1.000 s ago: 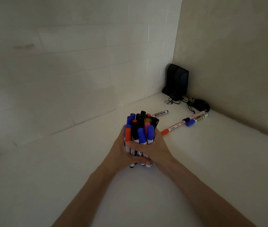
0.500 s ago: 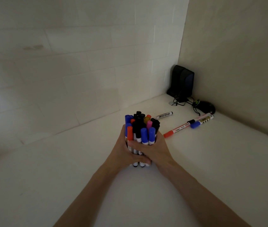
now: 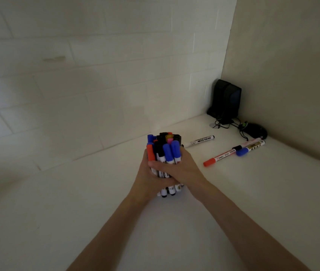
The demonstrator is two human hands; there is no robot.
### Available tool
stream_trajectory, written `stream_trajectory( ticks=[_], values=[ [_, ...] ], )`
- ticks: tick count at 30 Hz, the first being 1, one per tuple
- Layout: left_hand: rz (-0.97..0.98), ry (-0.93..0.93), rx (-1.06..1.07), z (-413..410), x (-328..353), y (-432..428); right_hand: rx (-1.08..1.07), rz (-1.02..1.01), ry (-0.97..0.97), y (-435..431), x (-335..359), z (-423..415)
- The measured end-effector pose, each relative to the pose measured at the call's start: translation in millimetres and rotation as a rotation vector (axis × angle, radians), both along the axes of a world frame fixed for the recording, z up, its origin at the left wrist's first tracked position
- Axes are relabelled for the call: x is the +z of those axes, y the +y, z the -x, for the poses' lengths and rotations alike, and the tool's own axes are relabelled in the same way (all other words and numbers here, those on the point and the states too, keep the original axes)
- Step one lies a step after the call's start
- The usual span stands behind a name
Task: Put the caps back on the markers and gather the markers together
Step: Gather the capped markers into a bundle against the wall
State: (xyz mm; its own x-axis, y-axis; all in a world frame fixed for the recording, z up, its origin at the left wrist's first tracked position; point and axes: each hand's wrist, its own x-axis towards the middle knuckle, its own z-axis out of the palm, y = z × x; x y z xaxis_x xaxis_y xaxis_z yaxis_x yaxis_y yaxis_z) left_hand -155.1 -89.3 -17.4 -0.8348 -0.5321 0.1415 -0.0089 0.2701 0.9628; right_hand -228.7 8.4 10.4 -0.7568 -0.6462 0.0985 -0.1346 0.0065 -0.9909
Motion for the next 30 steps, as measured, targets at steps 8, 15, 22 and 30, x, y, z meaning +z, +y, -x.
stream_trajectory(
  ticks=[8, 15, 22, 30],
  values=[
    [0.155, -0.097, 0.090, -0.1, 10.7, -71.1, 0.120, 0.074, -0.289, -64.3, 4.0, -1.5],
    [0.344, -0.409, -0.117, 2.2, 38.3, -133.6, 0.039, 0.205, -0.542, -111.2, -11.1, -11.5],
    [0.524, -0.605, -0.241, 18.0, 51.0, -155.7, -0.115, 0.199, -0.648, -129.5, -17.2, -1.0],
    [0.696, -0.733, -0.339, 45.6, 67.3, -168.5, 0.013, 0.501, -0.998, -125.7, -3.3, -0.7]
  ],
)
